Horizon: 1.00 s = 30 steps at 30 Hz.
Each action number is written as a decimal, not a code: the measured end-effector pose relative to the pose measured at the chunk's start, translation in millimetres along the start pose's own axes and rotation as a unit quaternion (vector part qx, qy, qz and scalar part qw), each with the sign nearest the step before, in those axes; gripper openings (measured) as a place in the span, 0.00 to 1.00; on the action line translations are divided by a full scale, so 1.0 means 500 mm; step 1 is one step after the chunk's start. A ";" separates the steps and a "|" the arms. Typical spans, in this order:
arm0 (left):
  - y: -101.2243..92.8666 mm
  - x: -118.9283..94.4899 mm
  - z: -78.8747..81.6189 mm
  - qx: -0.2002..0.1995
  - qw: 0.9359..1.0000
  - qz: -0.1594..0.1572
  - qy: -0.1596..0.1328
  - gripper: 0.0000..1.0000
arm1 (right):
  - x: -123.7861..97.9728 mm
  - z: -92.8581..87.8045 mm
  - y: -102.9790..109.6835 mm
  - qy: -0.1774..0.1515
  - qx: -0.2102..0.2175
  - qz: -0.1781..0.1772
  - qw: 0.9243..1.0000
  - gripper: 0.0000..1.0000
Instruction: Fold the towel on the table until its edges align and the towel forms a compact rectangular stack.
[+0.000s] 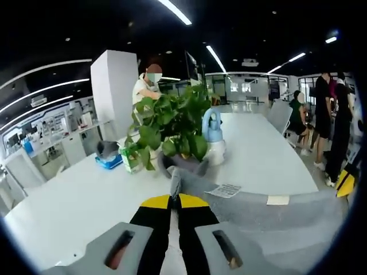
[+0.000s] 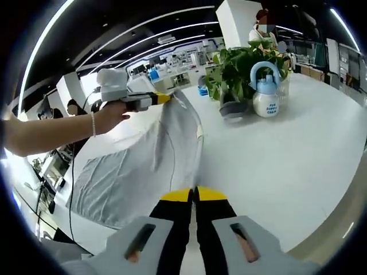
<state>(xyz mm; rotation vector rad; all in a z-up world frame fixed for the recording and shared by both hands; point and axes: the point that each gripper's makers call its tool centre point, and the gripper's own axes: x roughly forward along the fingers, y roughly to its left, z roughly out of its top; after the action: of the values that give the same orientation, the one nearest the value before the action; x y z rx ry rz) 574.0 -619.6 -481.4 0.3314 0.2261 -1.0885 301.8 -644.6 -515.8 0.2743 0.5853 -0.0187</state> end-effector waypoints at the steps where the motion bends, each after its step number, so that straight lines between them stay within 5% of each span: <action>1: 0.002 -0.002 0.003 0.001 1.000 0.002 -0.001 0.04 | -0.002 0.004 0.002 -0.002 -0.005 0.001 1.000 0.00; 30: 0.052 -0.055 0.030 -0.025 0.998 0.050 -0.003 0.04 | -0.007 0.074 0.065 -0.024 -0.073 0.086 0.993 0.00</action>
<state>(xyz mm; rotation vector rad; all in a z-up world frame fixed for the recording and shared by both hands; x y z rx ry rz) 585.3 -591.4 -454.3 0.2925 0.2284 -0.9829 322.1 -622.9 -476.3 0.1817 0.5112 0.1834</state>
